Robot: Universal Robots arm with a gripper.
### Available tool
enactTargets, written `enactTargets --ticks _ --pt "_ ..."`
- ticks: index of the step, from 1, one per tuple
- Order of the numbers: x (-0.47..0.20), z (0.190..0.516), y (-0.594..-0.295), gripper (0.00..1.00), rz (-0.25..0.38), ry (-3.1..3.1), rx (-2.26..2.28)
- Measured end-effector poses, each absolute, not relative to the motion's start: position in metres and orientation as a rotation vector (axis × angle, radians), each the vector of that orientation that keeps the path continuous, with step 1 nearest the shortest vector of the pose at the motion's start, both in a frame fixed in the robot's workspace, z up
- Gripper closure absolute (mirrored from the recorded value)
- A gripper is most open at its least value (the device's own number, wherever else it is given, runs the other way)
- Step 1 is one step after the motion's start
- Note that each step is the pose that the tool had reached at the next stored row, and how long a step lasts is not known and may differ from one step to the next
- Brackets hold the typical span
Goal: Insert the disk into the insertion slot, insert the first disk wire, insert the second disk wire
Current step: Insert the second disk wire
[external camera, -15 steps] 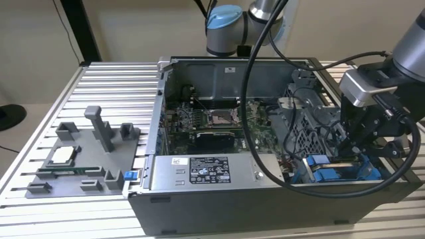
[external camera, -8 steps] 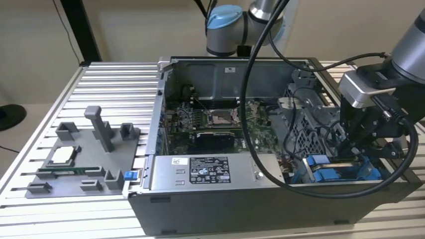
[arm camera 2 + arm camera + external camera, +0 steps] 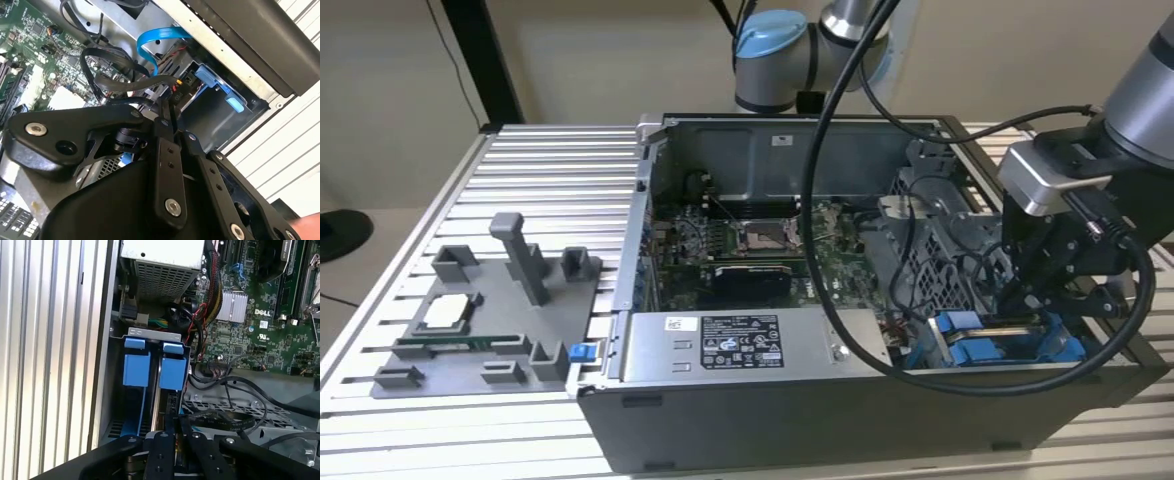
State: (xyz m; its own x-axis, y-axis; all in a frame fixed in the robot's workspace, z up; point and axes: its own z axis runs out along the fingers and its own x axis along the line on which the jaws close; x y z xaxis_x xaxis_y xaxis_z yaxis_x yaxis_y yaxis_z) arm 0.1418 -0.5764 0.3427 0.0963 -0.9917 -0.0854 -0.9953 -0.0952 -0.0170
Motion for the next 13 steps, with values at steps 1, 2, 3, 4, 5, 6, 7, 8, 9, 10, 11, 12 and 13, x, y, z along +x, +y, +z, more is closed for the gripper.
enactTargets --ticks 1,2,3,4,5,6,7,8,9,10,11,12,13 --pt "0.1418 0.3422 -0.5764 1.0 0.08 2.065 -2.273" --pt "0.1418 0.3417 -0.5764 1.0 0.079 2.065 -2.273" --pt "0.1418 0.3411 -0.5764 1.0 0.079 2.065 -2.272" --pt "0.1418 0.3406 -0.5764 1.0 0.079 2.066 -2.272" --pt "0.1418 0.3398 -0.5764 1.0 0.078 2.066 -2.272" --pt "0.1418 0.3388 -0.5764 1.0 0.078 2.067 -2.272" --pt "0.1417 0.3375 -0.5764 1.0 0.078 2.067 -2.272" --pt "0.1417 0.3362 -0.5765 1.0 0.077 2.068 -2.271" --pt "0.1417 0.3347 -0.5765 1.0 0.078 2.068 -2.271" --pt "0.1417 0.3335 -0.5764 1.0 0.078 2.068 -2.27" --pt "0.1417 0.333 -0.5762 1.0 0.078 2.068 -2.27" --pt "0.1417 0.3331 -0.5762 1.0 0.077 2.068 -2.271" --pt "0.1418 0.3332 -0.5762 1.0 0.077 2.069 -2.271"
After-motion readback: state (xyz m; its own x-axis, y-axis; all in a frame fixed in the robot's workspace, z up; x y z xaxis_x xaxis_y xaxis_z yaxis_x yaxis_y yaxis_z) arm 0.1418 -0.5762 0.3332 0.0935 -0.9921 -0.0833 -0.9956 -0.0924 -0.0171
